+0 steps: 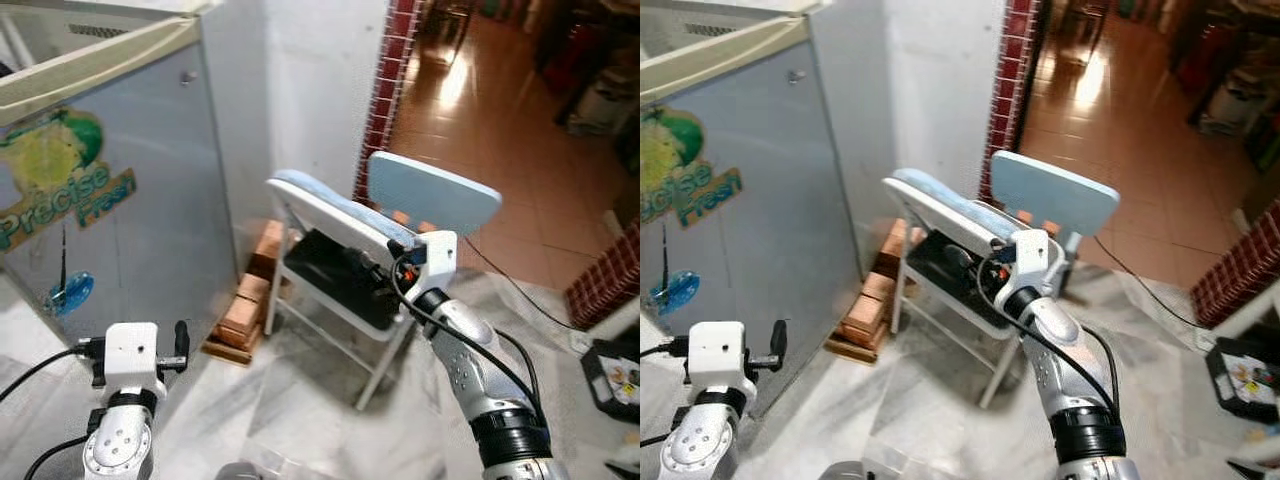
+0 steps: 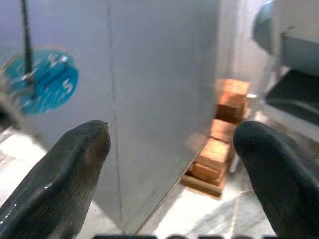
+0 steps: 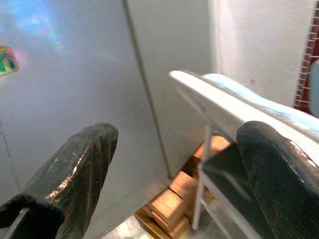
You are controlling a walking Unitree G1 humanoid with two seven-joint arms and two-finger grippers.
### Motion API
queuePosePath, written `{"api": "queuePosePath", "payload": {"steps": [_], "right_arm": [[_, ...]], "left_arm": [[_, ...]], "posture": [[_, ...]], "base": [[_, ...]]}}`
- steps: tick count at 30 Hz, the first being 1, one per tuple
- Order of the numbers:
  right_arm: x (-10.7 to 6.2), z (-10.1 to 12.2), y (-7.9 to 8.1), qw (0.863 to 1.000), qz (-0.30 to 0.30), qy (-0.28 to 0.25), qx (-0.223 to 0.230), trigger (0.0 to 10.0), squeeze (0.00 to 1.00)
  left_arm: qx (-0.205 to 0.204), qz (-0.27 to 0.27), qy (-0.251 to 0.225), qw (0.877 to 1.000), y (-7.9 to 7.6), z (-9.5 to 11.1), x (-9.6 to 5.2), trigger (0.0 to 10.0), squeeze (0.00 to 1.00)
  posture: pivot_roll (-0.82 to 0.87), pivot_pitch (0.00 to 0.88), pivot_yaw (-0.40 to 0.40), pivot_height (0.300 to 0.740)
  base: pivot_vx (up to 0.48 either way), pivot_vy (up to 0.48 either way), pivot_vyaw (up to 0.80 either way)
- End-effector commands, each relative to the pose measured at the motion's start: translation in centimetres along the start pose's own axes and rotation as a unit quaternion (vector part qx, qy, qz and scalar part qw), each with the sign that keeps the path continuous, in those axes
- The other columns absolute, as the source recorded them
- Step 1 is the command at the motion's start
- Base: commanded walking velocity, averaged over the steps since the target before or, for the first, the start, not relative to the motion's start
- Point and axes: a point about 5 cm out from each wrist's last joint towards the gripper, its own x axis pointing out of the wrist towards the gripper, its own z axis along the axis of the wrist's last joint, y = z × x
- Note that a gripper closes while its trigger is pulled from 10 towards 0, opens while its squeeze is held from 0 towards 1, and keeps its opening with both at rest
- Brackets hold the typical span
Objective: Restocking fridge
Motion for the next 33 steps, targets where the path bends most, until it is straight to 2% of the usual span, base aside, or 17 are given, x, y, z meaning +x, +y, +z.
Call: {"api": "queuePosePath", "payload": {"steps": [1,5,7,10,23,33], "right_arm": [[0.1,0.2,-0.5,1.000,-0.021,-0.005,-0.011,10.0,0.00],[0.2,0.3,-0.7,0.999,-0.029,-0.009,-0.019,10.0,0.00],[0.4,0.4,-1.4,0.997,-0.060,-0.018,-0.035,10.0,0.00],[0.6,0.4,-1.7,0.996,-0.071,-0.021,-0.041,10.0,0.00],[0.8,0.4,-2.2,0.995,-0.086,-0.030,-0.050,10.0,0.00],[0.8,0.6,-2.7,0.992,-0.103,-0.039,-0.058,10.0,0.00]], "left_arm": [[0.003,-0.001,-0.008,1.000,-0.2,0.3,0.2,10.0,0.00],[0.005,-0.001,-0.010,1.000,-0.2,0.4,0.3,10.0,0.00],[0.017,-0.004,-0.027,0.999,-0.1,1.2,0.8,10.0,0.00],[0.016,0.003,-0.032,0.999,0.3,1.5,1.0,10.0,0.00],[0.011,-0.015,-0.042,0.999,-0.3,1.5,0.9,10.0,0.00],[0.006,-0.029,-0.055,0.998,-0.4,2.1,1.4,10.0,0.00]], "posture": [[0.11,0.000,-0.052,0.740],[0.11,0.000,-0.052,0.740],[0.12,0.000,-0.061,0.740],[0.12,0.000,-0.062,0.740],[0.11,0.000,-0.057,0.740],[0.10,0.000,-0.049,0.740]], "base": [[0.000,0.461,0.00],[0.000,0.459,0.00],[0.000,0.459,0.00],[0.000,0.461,0.00],[0.000,0.475,0.00],[0.000,0.480,0.00]]}}
